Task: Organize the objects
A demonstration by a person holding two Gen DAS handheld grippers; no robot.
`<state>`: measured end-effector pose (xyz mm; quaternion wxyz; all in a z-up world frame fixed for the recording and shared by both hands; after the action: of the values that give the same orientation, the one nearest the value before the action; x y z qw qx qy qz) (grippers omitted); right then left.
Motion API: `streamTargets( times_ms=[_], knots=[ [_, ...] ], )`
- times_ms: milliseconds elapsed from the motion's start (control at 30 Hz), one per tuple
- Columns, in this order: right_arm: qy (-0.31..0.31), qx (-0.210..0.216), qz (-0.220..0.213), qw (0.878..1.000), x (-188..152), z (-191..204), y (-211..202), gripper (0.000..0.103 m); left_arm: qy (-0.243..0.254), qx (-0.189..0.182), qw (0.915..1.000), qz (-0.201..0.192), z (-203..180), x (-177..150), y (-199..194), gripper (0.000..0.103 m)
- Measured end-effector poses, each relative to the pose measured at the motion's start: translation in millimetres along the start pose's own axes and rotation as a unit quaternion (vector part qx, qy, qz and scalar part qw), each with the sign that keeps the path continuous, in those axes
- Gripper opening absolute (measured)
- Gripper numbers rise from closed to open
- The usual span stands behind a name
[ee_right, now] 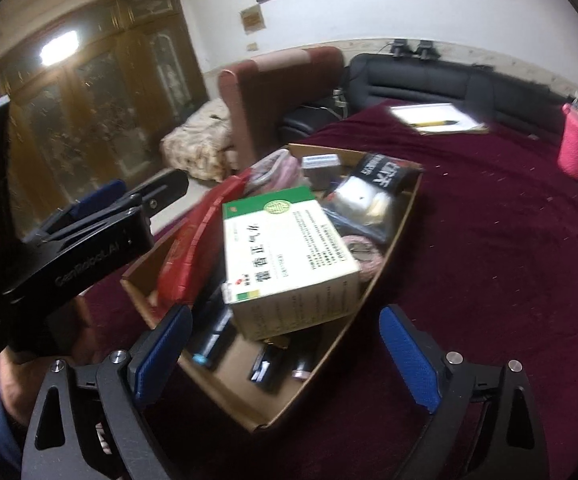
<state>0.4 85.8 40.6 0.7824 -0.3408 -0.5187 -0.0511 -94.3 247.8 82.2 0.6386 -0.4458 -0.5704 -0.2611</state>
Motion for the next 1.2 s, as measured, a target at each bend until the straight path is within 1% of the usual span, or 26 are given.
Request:
streamTargets(
  times_ms=[33,67,133,200,267,300,367,433,500,567,633,667,700,733,833,867,900,933,967,1000,1033,1200],
  knots=[
    [0.008,0.008,-0.003,1.0,0,-2,-3,0.098,-0.006,-0.005,1.0,0.002,2,1,0,0.09],
    [0.014,0.007,-0.01,1.0,1,-5,-6,0.098,-0.017,-0.014,0.9997,0.005,4,3,-2,0.092],
    [0.021,-0.013,-0.031,0.999,6,-14,-15,0.098,-0.023,-0.021,0.9995,0.007,4,6,-4,0.096],
    [0.023,-0.036,-0.053,0.998,10,-23,-25,0.098,-0.021,-0.011,0.9996,0.012,2,9,-6,0.103],
    [0.023,-0.057,-0.07,0.996,12,-28,-33,0.099,-0.025,-0.018,0.9993,0.022,-1,13,-7,0.103],
    [0.023,-0.061,-0.073,0.995,12,-29,-34,0.099,-0.026,-0.014,0.999,0.033,-2,14,-6,0.103],
    [0.024,-0.065,-0.074,0.995,12,-30,-36,0.099,-0.021,0.021,0.9978,0.06,-3,16,-4,0.103],
    [0.027,-0.064,-0.072,0.995,10,-30,-35,0.099,-0.018,0.036,0.9969,0.067,-2,16,-5,0.103],
    [0.029,-0.061,-0.067,0.995,10,-29,-32,0.099,-0.025,0.024,0.9979,0.055,1,17,-11,0.103],
    [0.031,-0.06,-0.067,0.995,9,-31,-32,0.099,-0.03,0.027,0.9978,0.054,5,17,-17,0.103],
    [0.029,-0.058,-0.068,0.996,8,-30,-33,0.099,-0.021,0.031,0.9985,0.04,8,19,-22,0.103],
    [0.027,-0.058,-0.069,0.996,7,-29,-33,0.099,-0.01,0.054,0.9982,0.024,10,18,-27,0.103],
    [0.024,-0.057,-0.068,0.996,7,-27,-32,0.099,0.002,0.075,0.997,0.019,11,17,-29,0.103],
    [0.022,-0.056,-0.068,0.996,6,-27,-32,0.099,0.012,0.085,0.996,0.023,12,16,-29,0.103],
    [0.014,-0.056,-0.063,0.996,3,-23,-28,0.099,0.03,0.075,0.9965,0.024,13,13,-31,0.103],
    [0.012,-0.055,-0.061,0.997,2,-22,-27,0.099,0.038,0.063,0.9971,0.021,13,12,-32,0.103],
    [0.011,-0.055,-0.06,0.997,2,-21,-26,0.099,0.046,0.043,0.998,0.012,12,11,-34,0.103],
    [0.009,-0.055,-0.059,0.997,1,-20,-25,0.099,0.045,0.033,0.9984,0.004,13,10,-36,0.103],
    [0.008,-0.055,-0.059,0.997,1,-20,-25,0.099,0.044,0.04,0.9982,-0.001,14,10,-37,0.103],
    [0.008,-0.055,-0.06,0.997,1,-20,-25,0.099,0.046,0.056,0.9974,-0.005,15,11,-38,0.103],
    [0.008,-0.055,-0.06,0.997,1,-21,-25,0.099,0.046,0.06,0.9971,-0.006,16,11,-38,0.103],
    [0.008,-0.054,-0.058,0.997,-1,-21,-24,0.099,0.028,0.057,0.998,-0.001,25,13,-36,0.103]
  ],
)
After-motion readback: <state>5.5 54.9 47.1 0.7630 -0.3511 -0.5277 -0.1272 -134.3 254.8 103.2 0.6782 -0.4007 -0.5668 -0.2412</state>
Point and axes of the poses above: each gripper's, at about its wrist camera, not at the fingertips, and y roughly the way its jaws point, z to its left, x to its top, the point moved 2 cm from there along y, roughly the way its jaws point, and after that the axes turned 11 degrees about -z, right-handed, at the moved point
